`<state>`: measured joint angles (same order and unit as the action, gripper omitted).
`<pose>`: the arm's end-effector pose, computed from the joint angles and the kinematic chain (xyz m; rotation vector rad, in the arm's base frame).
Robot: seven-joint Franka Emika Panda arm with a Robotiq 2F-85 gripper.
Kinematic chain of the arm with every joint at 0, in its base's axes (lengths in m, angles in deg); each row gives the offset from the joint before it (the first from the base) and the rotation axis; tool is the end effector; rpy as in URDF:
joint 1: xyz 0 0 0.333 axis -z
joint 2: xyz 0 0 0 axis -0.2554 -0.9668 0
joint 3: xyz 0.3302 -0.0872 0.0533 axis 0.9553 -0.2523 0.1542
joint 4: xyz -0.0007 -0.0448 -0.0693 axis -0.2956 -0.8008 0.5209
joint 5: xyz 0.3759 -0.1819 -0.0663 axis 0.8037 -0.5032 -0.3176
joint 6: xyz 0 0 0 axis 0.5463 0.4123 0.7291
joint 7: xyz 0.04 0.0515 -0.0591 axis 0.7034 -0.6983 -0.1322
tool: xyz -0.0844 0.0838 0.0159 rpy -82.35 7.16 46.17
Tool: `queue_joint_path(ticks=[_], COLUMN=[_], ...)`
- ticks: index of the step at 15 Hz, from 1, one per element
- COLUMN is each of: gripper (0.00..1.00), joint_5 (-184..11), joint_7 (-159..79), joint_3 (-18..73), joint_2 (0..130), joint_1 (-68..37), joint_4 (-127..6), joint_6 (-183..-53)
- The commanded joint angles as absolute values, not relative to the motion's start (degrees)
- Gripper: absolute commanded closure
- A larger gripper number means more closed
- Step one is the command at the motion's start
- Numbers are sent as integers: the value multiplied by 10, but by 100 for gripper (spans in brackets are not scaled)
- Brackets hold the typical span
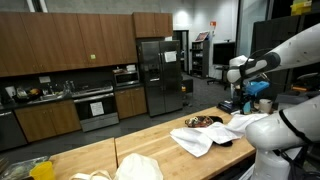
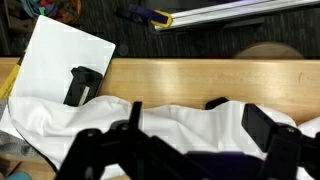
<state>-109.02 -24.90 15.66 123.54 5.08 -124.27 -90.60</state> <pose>0.2414 -0.2142 0.4127 2.9463 -0.2969 -0.2929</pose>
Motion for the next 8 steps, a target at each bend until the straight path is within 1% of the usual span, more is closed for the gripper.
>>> queue_joint_path(ticks=[1,2,5,8], gripper=[0,0,0,0], joint_5=[-1072,-1076,-1058,-1052], joint_7=[-209,-164,-91,-14], joint_3=[140,128,118,104], joint_2=[1261,1279,1303,1300], joint_1=[34,26,3,-27], joint_4=[-1260,-1267,-1280,-1267], joint_6=[-899,-911,-892,-878])
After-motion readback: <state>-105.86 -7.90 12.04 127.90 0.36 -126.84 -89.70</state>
